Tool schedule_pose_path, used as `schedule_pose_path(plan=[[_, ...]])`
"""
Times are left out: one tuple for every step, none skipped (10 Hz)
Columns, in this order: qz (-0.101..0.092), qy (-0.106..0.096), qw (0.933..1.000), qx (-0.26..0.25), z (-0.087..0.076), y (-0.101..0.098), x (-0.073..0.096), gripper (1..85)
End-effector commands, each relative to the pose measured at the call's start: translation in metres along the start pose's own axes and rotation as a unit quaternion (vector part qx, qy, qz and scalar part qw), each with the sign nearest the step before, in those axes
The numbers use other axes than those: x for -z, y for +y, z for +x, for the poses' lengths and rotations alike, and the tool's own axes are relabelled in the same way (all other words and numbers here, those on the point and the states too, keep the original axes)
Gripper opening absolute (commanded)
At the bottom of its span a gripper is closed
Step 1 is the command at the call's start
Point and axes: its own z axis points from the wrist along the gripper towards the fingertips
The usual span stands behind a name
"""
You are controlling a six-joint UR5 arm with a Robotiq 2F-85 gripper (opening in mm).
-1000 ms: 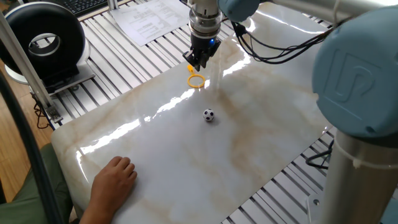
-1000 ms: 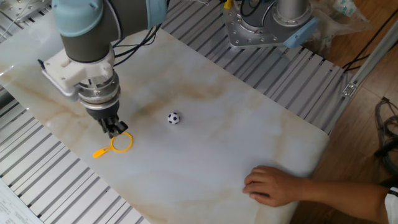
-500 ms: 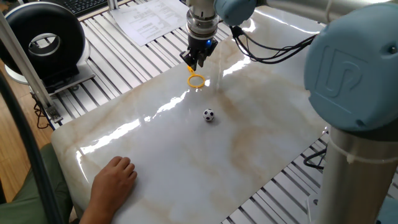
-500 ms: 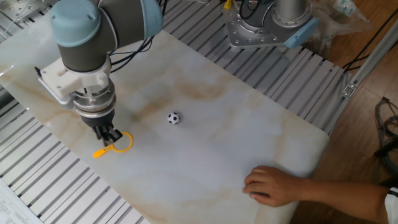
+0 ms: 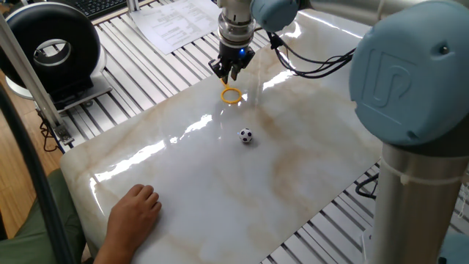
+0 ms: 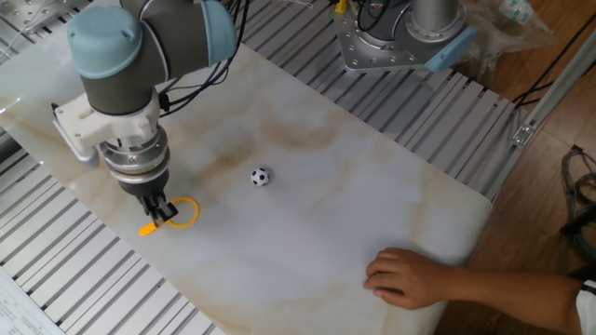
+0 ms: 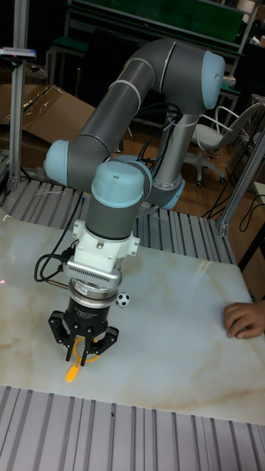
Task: Attach the bubble ring to the ball
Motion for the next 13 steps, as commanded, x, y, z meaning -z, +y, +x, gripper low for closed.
schedule_pose_path(plan=[[-0.020,0.001,0.9994,-0.030,-0.003,0.012,-0.009,31.7],[-0.019,0.002,0.9994,-0.028,-0.002,0.012,-0.011,31.7],[-0.018,0.004,0.9995,-0.026,-0.002,0.011,-0.014,31.7],[-0.013,0.004,0.9997,-0.020,-0.003,0.007,-0.017,31.3],[-0.012,0.004,0.9998,-0.016,-0.003,0.003,-0.019,31.0],[-0.005,0.004,0.9999,-0.011,-0.003,-0.001,-0.019,31.0],[-0.005,0.004,0.9999,-0.011,-0.002,0.000,-0.016,31.0],[-0.007,0.004,0.9999,-0.012,-0.002,0.001,-0.014,31.0],[-0.006,0.002,0.9999,-0.015,-0.003,0.001,-0.013,28.7],[0.001,0.001,0.9997,-0.025,-0.003,-0.001,-0.012,18.7],[0.006,0.005,0.9995,-0.032,-0.002,0.000,-0.011,12.7],[0.012,0.006,0.9991,-0.040,-0.001,0.002,-0.009,4.7],[0.022,0.007,0.9988,-0.044,-0.001,0.001,-0.008,1.3]])
